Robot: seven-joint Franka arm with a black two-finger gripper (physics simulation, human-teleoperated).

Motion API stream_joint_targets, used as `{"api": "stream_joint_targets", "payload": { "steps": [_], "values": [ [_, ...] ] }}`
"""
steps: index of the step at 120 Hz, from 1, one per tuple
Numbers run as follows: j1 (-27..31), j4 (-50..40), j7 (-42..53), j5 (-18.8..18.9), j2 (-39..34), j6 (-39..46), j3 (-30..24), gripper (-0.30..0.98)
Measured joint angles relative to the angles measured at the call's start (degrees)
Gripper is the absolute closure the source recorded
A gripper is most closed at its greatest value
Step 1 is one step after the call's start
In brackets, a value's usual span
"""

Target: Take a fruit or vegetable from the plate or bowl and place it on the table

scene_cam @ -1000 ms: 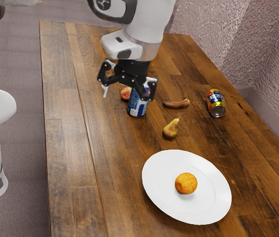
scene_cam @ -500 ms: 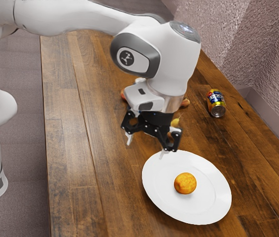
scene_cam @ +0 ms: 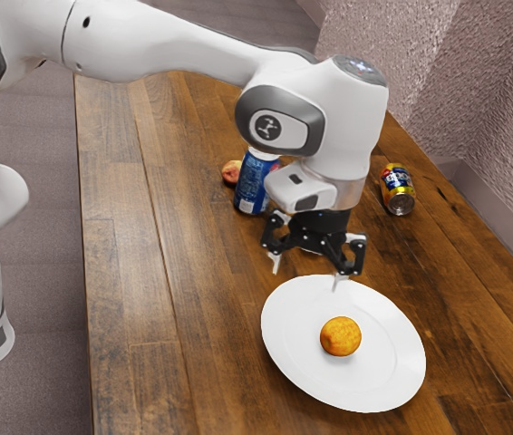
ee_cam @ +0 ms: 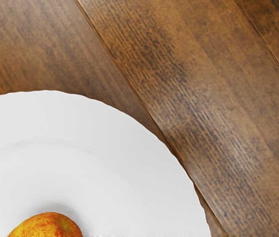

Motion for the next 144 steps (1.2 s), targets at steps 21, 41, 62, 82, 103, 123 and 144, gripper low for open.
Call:
{"api": "stream_joint_targets", "payload": {
  "steps": [21,41,62,82,103,123,144],
  "values": [
    [-0.1,1.5,-0.1,-0.2,2.9,1.5,-0.1,0.0],
    [-1.8,1.7,-0.1,-0.3,5.2,3.5,0.0,0.0],
    [2.0,1.8,-0.2,-0.1,6.0,4.6,0.1,0.0],
    [2.7,1.9,-0.2,-0.1,6.2,5.3,-0.1,0.0],
    [2.5,1.9,-0.3,-0.1,7.0,6.4,0.0,0.0],
    [3.6,1.9,-0.3,-0.1,7.9,7.2,0.1,0.0],
    [4.8,1.9,-0.3,-0.1,9.1,7.7,0.1,0.0]
  ]
}}
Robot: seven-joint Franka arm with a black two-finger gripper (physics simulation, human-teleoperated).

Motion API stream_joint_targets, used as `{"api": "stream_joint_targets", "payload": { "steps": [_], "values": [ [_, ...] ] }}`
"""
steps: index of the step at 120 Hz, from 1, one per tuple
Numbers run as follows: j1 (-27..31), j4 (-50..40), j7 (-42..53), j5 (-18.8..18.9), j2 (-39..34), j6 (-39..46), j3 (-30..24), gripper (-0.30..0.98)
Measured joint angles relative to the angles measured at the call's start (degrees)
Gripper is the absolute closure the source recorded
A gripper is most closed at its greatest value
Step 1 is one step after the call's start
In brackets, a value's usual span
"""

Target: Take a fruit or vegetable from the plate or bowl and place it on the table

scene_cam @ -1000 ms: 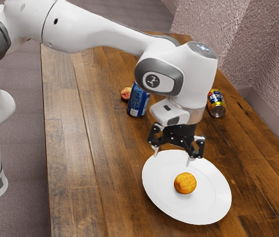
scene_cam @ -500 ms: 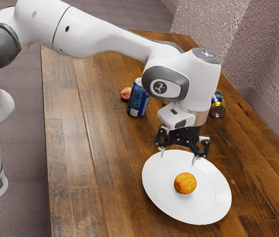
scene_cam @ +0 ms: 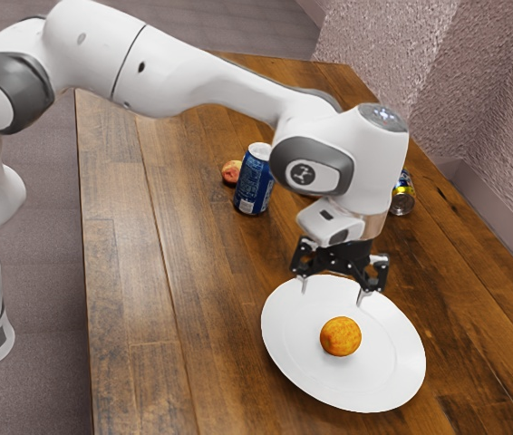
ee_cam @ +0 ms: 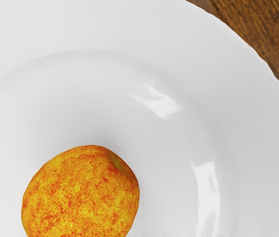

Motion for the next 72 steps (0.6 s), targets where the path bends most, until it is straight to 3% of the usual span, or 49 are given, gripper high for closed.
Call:
{"api": "stream_joint_targets", "payload": {
  "steps": [72],
  "values": [
    [0.7,0.0,0.1,-0.4,3.2,2.2,-0.3,0.0]
  ]
}}
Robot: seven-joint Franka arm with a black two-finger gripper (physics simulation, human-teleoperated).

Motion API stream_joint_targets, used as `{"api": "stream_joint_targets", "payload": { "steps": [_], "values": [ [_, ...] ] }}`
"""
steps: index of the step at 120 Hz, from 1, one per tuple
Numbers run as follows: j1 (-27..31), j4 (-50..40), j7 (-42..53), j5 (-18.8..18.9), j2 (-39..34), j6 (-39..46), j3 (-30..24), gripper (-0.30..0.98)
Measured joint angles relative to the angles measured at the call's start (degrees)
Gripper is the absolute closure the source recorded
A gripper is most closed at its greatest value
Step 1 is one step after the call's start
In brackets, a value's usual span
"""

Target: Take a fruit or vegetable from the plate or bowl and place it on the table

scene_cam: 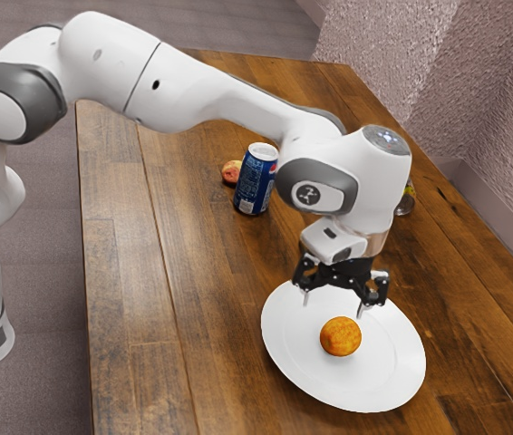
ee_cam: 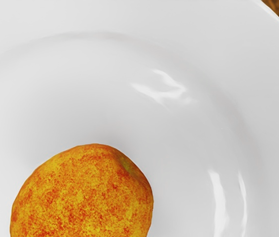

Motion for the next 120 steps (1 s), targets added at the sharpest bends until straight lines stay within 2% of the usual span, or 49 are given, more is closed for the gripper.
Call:
{"api": "stream_joint_targets", "payload": {
  "steps": [50,58,67,76,98,106,120],
  "values": [
    [-0.7,0.1,0.1,-0.2,1.7,2.0,-0.4,0.0],
    [-0.5,2.2,0.9,-0.1,1.6,1.7,-2.2,0.0],
    [-1.0,7.2,4.0,0.3,1.5,-2.5,-6.8,0.0],
    [-1.4,8.8,8.2,0.4,0.6,-9.0,-8.4,0.0],
    [-1.1,15.3,20.3,2.9,-3.3,-26.1,-2.5,0.0],
    [-1.8,15.9,25.3,2.4,-4.2,-28.1,-1.7,0.0],
    [0.9,16.1,32.4,-1.2,1.1,-27.0,-1.6,0.0]
  ]
}}
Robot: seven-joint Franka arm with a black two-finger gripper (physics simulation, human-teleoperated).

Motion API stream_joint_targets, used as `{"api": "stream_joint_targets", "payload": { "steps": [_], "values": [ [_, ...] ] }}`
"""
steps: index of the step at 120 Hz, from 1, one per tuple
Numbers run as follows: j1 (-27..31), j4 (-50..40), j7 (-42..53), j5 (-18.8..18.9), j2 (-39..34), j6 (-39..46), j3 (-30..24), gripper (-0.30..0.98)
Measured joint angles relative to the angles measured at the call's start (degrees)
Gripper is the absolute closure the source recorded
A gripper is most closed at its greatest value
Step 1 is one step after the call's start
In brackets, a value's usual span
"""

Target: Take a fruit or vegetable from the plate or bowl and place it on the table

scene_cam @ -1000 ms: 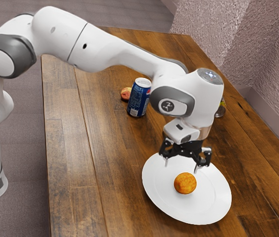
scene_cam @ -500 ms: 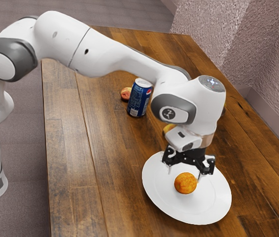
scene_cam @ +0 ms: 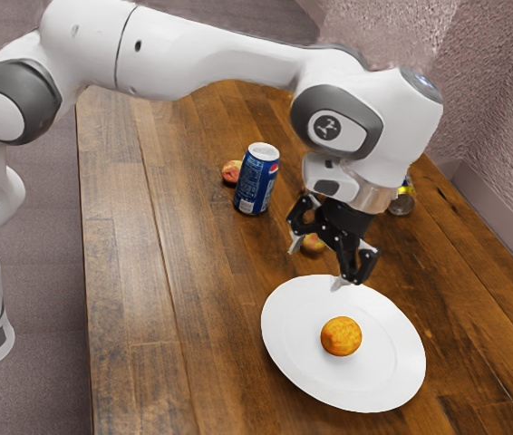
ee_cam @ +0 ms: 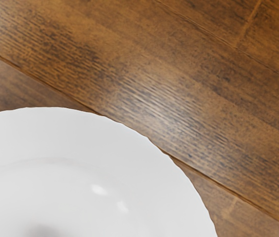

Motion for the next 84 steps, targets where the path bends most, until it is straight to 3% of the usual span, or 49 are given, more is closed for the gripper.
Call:
{"api": "stream_joint_targets", "payload": {
  "steps": [41,84],
  "values": [
    [2.0,0.2,11.9,-5.5,5.7,11.5,-0.1,0.0],
    [3.4,0.1,18.8,-6.8,10.3,16.1,-0.6,0.0]
  ]
}}
